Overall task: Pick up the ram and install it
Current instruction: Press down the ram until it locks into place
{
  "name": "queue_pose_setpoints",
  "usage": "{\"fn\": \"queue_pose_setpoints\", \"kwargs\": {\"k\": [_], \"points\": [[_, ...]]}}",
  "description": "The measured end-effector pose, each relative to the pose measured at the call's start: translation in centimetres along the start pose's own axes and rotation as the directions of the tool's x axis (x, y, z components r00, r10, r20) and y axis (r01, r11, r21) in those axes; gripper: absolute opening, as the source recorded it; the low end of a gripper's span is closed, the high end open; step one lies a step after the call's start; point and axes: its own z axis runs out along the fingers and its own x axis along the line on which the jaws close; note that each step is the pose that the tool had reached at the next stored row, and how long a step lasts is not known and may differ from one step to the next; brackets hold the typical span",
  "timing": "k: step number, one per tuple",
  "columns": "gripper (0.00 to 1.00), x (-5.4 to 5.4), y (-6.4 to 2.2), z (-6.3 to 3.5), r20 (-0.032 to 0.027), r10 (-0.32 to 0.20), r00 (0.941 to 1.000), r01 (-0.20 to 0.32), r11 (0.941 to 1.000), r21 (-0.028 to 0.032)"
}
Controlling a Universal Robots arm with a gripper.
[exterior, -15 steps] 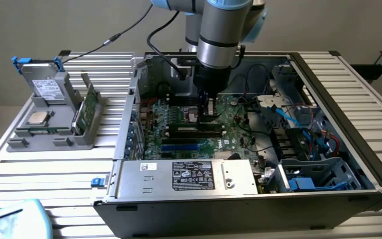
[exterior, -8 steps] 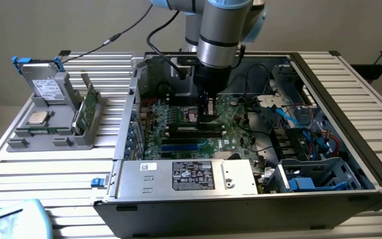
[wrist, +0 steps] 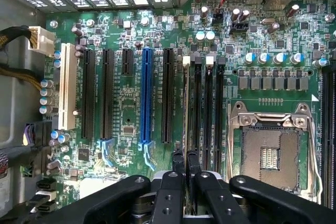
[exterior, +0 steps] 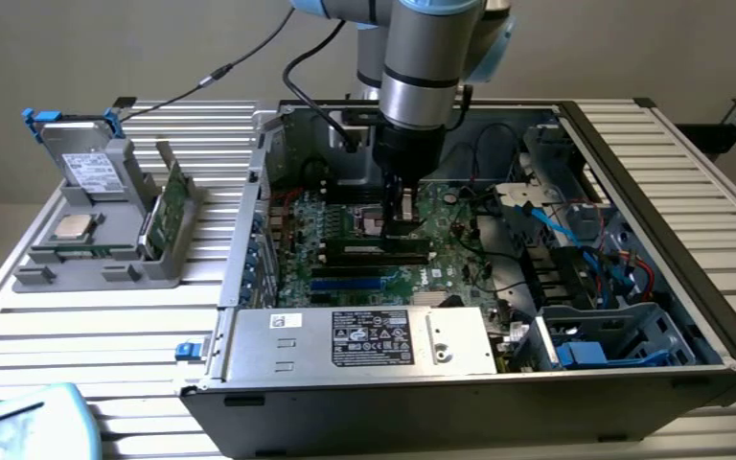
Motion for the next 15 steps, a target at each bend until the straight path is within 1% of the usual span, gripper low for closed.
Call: {"fn": "queue_pose_setpoints", "kwargs": {"k": [1, 2, 3, 7, 15], "points": [[0.14, -0.01, 0.0, 0.0, -0.0037, 0.001, 1.0, -0.001, 1.0, 0.0044], [0.14, -0.03, 0.0, 0.0, -0.0046, 0.002, 1.0, -0.002, 1.0, 0.0068], [0.14, -0.03, 0.0, 0.0, -0.0049, 0.002, 1.0, -0.002, 1.0, 0.0078], [0.14, -0.12, 0.0, -0.01, -0.0046, 0.004, 1.0, -0.004, 1.0, 0.008], [0.14, -0.3, 0.12, 0.1, -0.0037, 0.014, 0.9999, -0.014, 0.9999, 0.0061]]}}
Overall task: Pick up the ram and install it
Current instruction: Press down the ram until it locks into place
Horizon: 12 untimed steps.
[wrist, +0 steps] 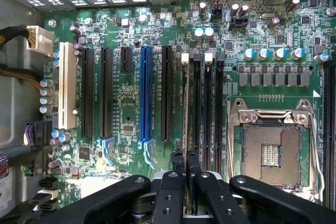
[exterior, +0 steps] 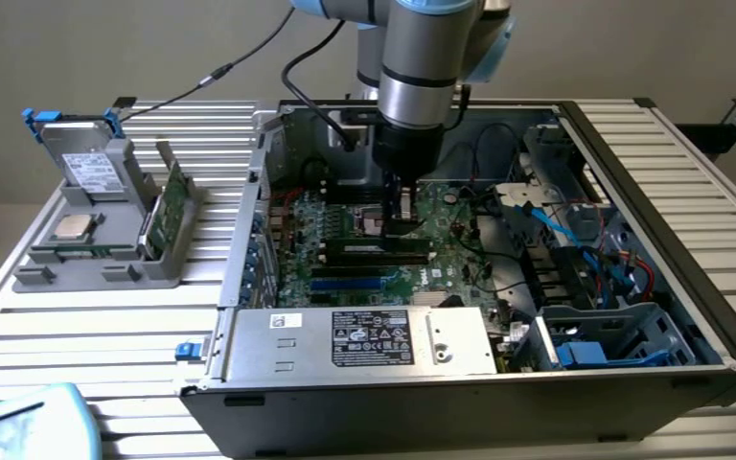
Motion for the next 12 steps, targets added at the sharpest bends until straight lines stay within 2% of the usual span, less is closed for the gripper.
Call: {"fn": "queue_pose_setpoints", "kwargs": {"k": [7, 12], "points": [[0.14, -0.23, 0.05, 0.16, 0.0001, 0.0, 1.0, 0.0, 1.0, -0.0007], [0.14, -0.25, 0.13, 0.18, -0.0002, 0.0, 1.0, 0.0, 1.0, -0.0046]]}}
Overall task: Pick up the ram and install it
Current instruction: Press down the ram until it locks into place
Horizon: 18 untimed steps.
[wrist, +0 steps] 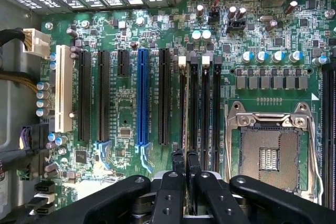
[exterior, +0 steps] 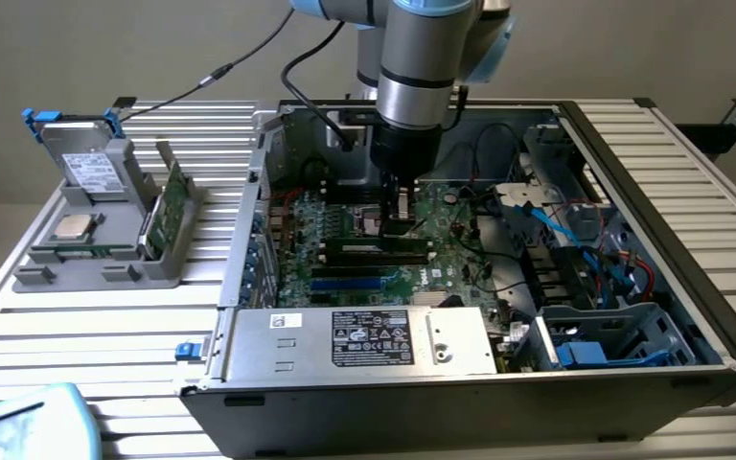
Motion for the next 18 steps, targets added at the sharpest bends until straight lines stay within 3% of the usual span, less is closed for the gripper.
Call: {"fn": "queue_pose_setpoints", "kwargs": {"k": [18], "points": [[0.14, 0.01, 0.07, -0.05, 0.0008, 0.008, 1.0, -0.008, 1.0, -0.0011]]}}
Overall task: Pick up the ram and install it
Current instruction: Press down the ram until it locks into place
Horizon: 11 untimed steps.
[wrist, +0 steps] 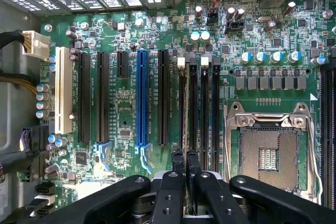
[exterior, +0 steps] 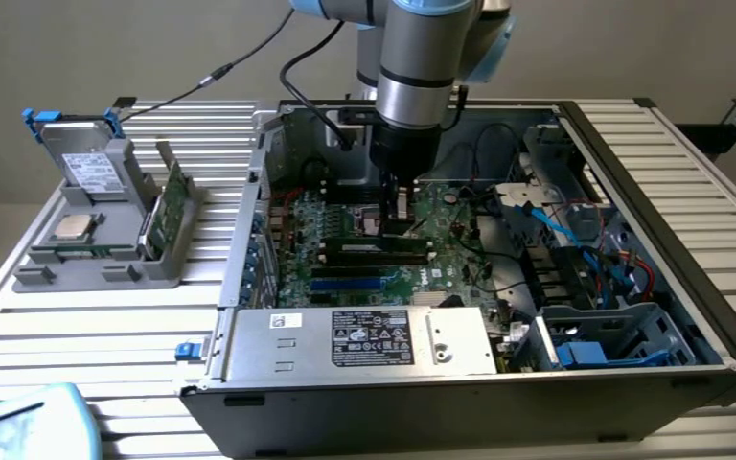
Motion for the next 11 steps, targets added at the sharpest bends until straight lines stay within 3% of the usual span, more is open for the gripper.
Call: {"fn": "queue_pose_setpoints", "kwargs": {"k": [11], "points": [[0.14, 0.25, -0.01, 0.05, 0.0001, 0.0, 1.0, 0.0, 1.0, 0.0]]}}
